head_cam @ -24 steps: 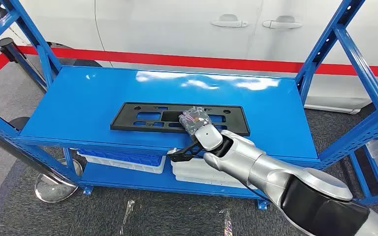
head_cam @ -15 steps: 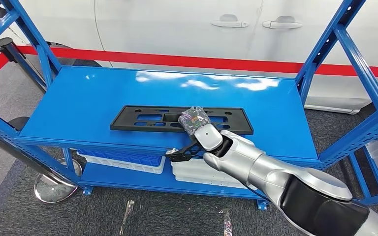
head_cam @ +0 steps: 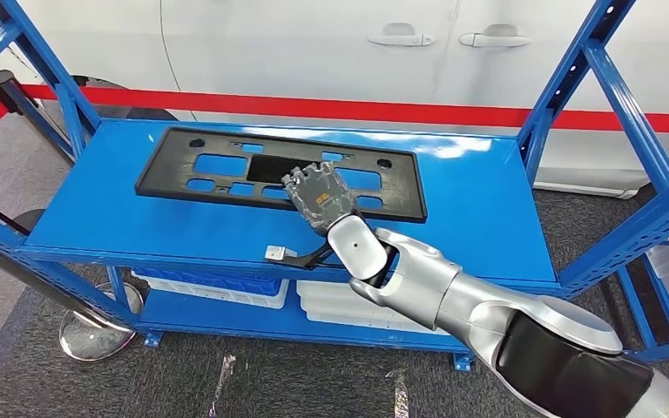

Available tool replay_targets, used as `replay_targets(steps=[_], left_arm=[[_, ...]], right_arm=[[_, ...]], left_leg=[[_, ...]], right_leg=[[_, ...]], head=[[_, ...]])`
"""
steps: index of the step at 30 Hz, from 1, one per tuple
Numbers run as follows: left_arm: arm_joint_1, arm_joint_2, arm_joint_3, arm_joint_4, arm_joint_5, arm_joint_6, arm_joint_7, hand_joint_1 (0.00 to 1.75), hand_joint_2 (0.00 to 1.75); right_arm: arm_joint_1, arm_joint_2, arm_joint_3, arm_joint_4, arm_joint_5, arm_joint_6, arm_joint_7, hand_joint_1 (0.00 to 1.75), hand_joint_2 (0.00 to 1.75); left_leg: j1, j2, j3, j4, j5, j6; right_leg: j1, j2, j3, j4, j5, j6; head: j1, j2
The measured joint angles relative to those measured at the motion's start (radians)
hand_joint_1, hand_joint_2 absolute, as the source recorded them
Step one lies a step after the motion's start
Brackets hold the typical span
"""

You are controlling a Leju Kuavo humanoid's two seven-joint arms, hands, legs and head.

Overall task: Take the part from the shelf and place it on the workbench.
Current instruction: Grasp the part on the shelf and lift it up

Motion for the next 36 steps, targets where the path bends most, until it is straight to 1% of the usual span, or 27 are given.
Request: replay_targets(steps=[1,5,7,9,16,19,26,36], left_arm=[[0.0,0.0,-0.001,0.0,0.002,0.0,0.0,0.0,0.0],[0.0,0.0,-0.004,0.0,0.004,-0.002,-0.001,0.0,1.75],[0.0,0.0,-0.008,0.0,0.003,-0.009,-0.007,0.0,1.75],[0.0,0.0,-0.016,0.0,0.0,-0.019,-0.013,0.0,1.75],[0.006,0.0,-0.029,0.0,0.017,-0.031,-0.039,0.0,1.75],[0.006,0.0,-0.029,0.0,0.033,-0.042,-0.043,0.0,1.75],[0.005,0.0,-0.034,0.0,0.031,-0.046,-0.043,0.0,1.75],[0.004,-0.001,-0.041,0.0,0.029,-0.053,-0.043,0.0,1.75]], right_arm=[[0.0,-0.001,-0.004,-0.019,0.007,0.003,0.0,1.75,1.75],[0.001,-0.01,-0.01,-0.073,0.039,-0.014,0.002,1.75,1.75],[-0.001,-0.018,-0.015,-0.117,0.07,-0.036,0.001,1.75,1.75],[-0.011,-0.029,-0.024,-0.188,0.081,-0.021,-0.015,1.75,1.75],[-0.131,-0.075,-0.032,-0.48,0.051,0.23,-0.106,1.75,1.75],[-0.165,-0.084,-0.028,-0.569,0.034,0.28,-0.12,1.75,1.75],[-0.168,-0.093,0.005,-0.672,0.033,0.285,-0.133,1.75,1.75],[-0.165,-0.104,0.058,-0.725,0.019,0.298,-0.149,1.75,1.75]], left_leg=[[0.0,0.0,0.0,0.0,0.0,0.0],[0.001,0.0,0.0,-0.002,0.0,0.0],[0.001,0.001,0.001,-0.002,0.0,0.0],[0.001,0.001,0.001,-0.002,0.0,-0.001],[0.001,0.001,0.001,-0.002,0.0,-0.001],[0.001,0.001,0.001,-0.002,0.0,-0.001],[0.001,0.001,0.001,-0.003,0.0,-0.001],[0.001,0.001,0.001,-0.003,0.0,-0.001]], right_leg=[[0.0,0.0,0.0,0.0,0.0,-0.001],[0.001,0.0,0.0,0.0,-0.001,-0.001],[0.001,0.001,0.0,0.0,-0.001,-0.001],[0.001,0.001,0.0,0.0,-0.001,-0.001],[0.001,0.001,-0.001,0.0,-0.001,-0.001],[0.001,0.001,0.0,0.0,-0.001,-0.002],[0.001,0.001,0.0,0.0,-0.001,-0.002],[0.001,0.001,0.0,0.0,-0.001,-0.002]], head=[[0.0,0.0],[0.0,0.0],[0.0,0.0],[0.0,0.0],[0.0,0.0],[0.0,0.0],[0.0,0.0],[0.0,0.0]])
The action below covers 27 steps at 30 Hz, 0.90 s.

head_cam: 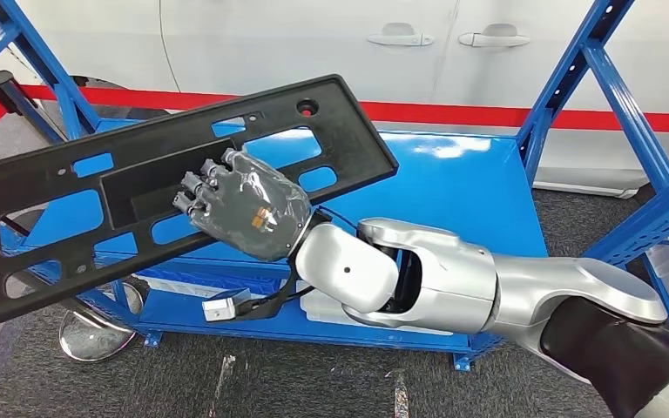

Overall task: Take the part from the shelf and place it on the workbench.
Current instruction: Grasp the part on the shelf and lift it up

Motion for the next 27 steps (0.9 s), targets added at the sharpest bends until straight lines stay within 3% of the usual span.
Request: replay_targets(steps=[19,27], left_arm=[[-0.003,0.0,-0.005,0.0,0.017,0.014,0.001,0.0,1.75],[-0.009,0.0,-0.006,0.0,0.017,0.016,0.014,0.0,1.75]], right_arm=[[0.053,-0.005,0.026,-0.03,-0.075,-0.026,0.018,1.75,1.75],[0.095,-0.012,0.019,-0.051,-0.013,-0.121,0.041,1.75,1.75]], left_leg=[[0.0,0.0,0.0,0.0,0.0,0.0],[0.0,0.0,0.0,0.0,0.0,0.0]], right_leg=[[0.0,0.0,0.0,0.0,0.0,0.0],[0.0,0.0,0.0,0.0,0.0,0.0]], head=[[0.0,0.0],[0.0,0.0]])
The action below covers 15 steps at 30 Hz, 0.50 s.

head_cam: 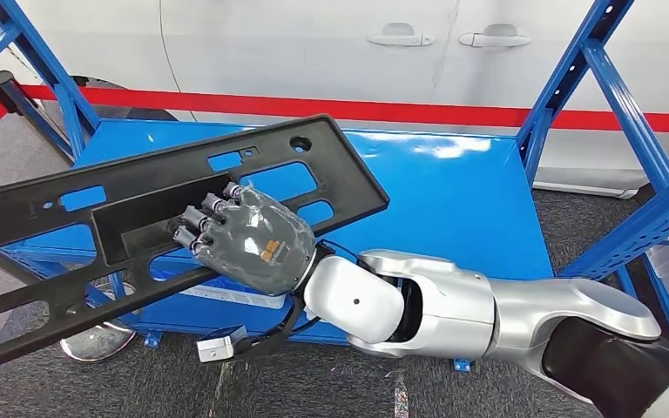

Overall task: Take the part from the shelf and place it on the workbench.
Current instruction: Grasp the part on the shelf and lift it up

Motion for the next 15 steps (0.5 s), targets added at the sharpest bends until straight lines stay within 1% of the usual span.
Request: replay_targets(steps=[7,15], left_arm=[[-0.008,0.0,-0.006,0.0,-0.008,0.001,0.002,0.0,1.75],[-0.015,0.0,-0.023,0.0,-0.018,0.011,0.004,0.0,1.75]], right_arm=[[0.038,-0.003,-0.026,-0.014,0.051,-0.052,0.019,1.75,1.75],[0.068,-0.003,-0.065,-0.023,0.094,-0.068,0.039,1.75,1.75]], left_leg=[[0.0,0.0,0.0,0.0,0.0,0.0],[0.0,0.0,0.0,0.0,0.0,0.0]], right_leg=[[0.0,0.0,0.0,0.0,0.0,0.0],[0.0,0.0,0.0,0.0,0.0,0.0]], head=[[0.0,0.0],[0.0,0.0]])
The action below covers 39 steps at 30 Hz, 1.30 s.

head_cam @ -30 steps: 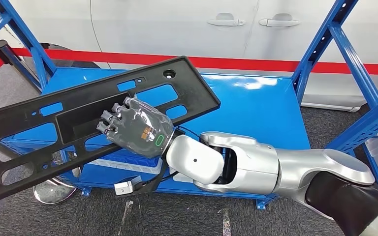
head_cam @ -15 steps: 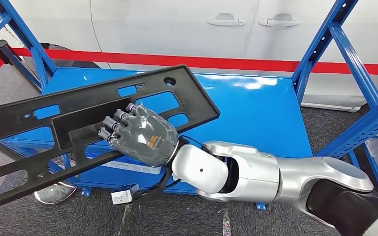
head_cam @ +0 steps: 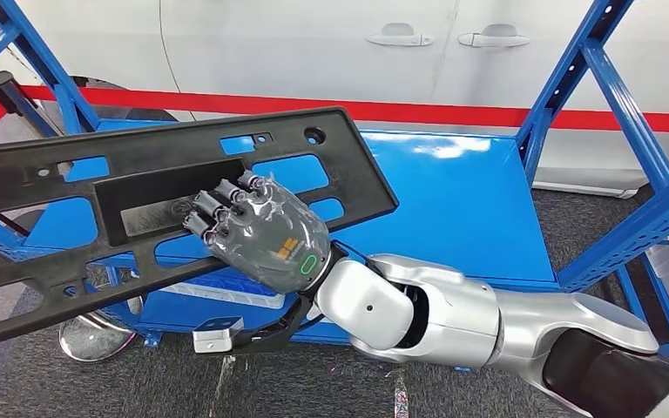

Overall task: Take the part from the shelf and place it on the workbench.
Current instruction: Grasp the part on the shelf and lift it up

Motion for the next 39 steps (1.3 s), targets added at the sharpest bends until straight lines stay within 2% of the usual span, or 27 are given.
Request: replay_targets(steps=[13,16,21,24,33,39], left_arm=[[-0.002,-0.008,-0.028,-0.002,-0.024,0.027,0.023,0.0,1.75],[-0.002,-0.008,-0.035,-0.002,-0.02,0.039,0.022,0.0,1.75],[0.003,-0.01,-0.042,-0.002,0.0,0.046,0.006,0.0,1.75],[0.004,-0.012,-0.046,-0.002,0.001,0.046,-0.002,0.0,1.75],[0.002,-0.016,-0.048,-0.003,0.006,0.051,-0.005,0.0,1.75],[-0.001,-0.016,-0.048,-0.003,0.011,0.043,-0.001,0.0,1.75]], right_arm=[[0.007,-0.03,-0.007,-0.033,0.127,0.042,-0.071,1.75,1.75],[0.001,-0.038,-0.007,-0.058,0.097,0.117,-0.083,1.75,1.75],[-0.029,-0.043,0.008,-0.087,-0.079,0.339,-0.114,1.75,1.75],[-0.074,-0.044,0.033,-0.111,-0.121,0.39,-0.116,1.75,1.75],[-0.119,-0.045,0.064,-0.141,-0.137,0.393,-0.071,1.75,1.75],[-0.125,-0.045,0.077,-0.146,-0.138,0.393,-0.063,1.75,1.75]], left_leg=[[0.0,0.0,0.0,0.0,0.0,0.0],[0.0,0.0,0.0,0.0,0.0,0.0],[0.0,0.0,0.0,0.0,0.0,0.0],[0.0,0.0,0.0,0.0,0.0,0.0],[0.0,-0.001,0.001,0.001,-0.001,0.001],[-0.002,-0.001,-0.001,0.006,-0.004,0.006]], right_leg=[[0.0,0.0,0.0,0.0,0.0,0.0],[0.0,0.0,0.0,0.0,0.0,0.0],[0.0,0.0,0.0,0.0,0.0,0.0],[0.0,0.0,0.0,0.0,0.0,0.0],[-0.001,-0.001,0.002,-0.001,0.0,0.0],[-0.003,-0.001,0.002,-0.001,0.0,0.001]], head=[[0.0,0.0],[0.0,0.0],[0.0,0.0],[0.0,0.0],[0.0,0.0],[0.0,0.0]])
